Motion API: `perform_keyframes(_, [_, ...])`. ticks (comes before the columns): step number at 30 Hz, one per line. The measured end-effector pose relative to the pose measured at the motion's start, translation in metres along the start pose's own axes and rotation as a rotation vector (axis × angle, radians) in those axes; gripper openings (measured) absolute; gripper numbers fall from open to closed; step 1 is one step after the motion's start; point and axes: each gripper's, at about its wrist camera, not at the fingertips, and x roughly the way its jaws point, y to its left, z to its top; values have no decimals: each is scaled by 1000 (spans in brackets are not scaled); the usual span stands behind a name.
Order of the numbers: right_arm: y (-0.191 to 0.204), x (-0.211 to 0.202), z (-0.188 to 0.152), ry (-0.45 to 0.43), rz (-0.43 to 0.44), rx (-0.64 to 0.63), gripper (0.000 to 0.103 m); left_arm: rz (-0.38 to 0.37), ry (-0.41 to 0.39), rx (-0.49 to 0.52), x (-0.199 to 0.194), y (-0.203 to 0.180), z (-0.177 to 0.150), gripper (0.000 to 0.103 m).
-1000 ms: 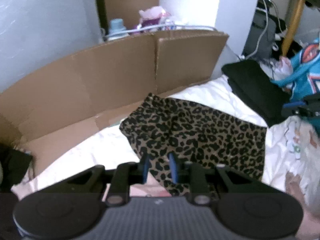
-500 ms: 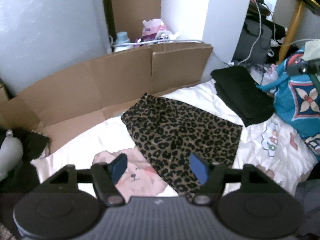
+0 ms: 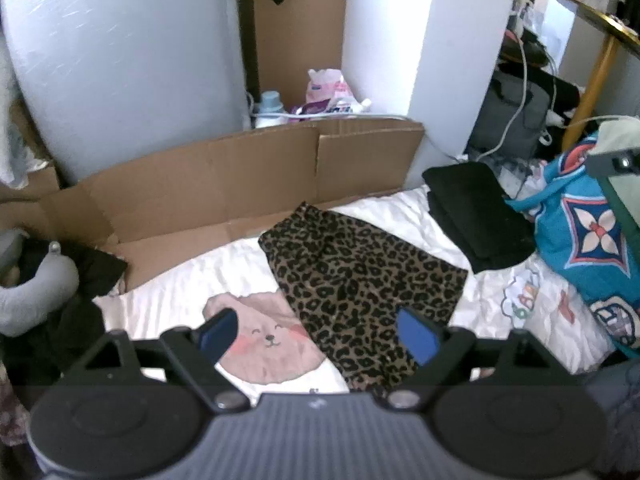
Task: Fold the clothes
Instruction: 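Open both tools and release the garment onto the duvet, then move both open tools to the edge of the leopard garment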
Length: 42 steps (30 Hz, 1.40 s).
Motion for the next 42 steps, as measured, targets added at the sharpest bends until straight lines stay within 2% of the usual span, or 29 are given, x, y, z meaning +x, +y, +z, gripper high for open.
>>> perform_keyframes(7, [24, -2, -30, -40, 16, -10, 98, -5, -24, -10, -6, 6, -18, 89])
perform_keyframes(14, [30, 9, -71, -125, 50, 21, 98, -30, -43, -92, 4, 14, -48, 89])
perform_keyframes(21, [22, 46, -125, -158, 41, 135, 97, -58, -8, -169, 48, 18, -90, 83])
perform_keyframes(26, [20, 83, -161, -145, 43, 145, 95, -67, 28, -190, 85, 14, -123, 80])
perform_keyframes(30, [18, 106, -182, -174, 67, 171, 92, -70, 47, -210, 108, 14, -142, 76])
perform_keyframes(35, [20, 143, -205, -117, 73, 176, 90, -82, 69, -226, 136, 9, -159, 70])
perform_keyframes(40, [28, 175, -227, -36, 91, 110, 80, -114, 108, -208, 166, -3, -172, 50])
perform_keyframes(42, [33, 186, -236, -4, 102, 77, 78, -122, 122, -192, 180, -7, -177, 47])
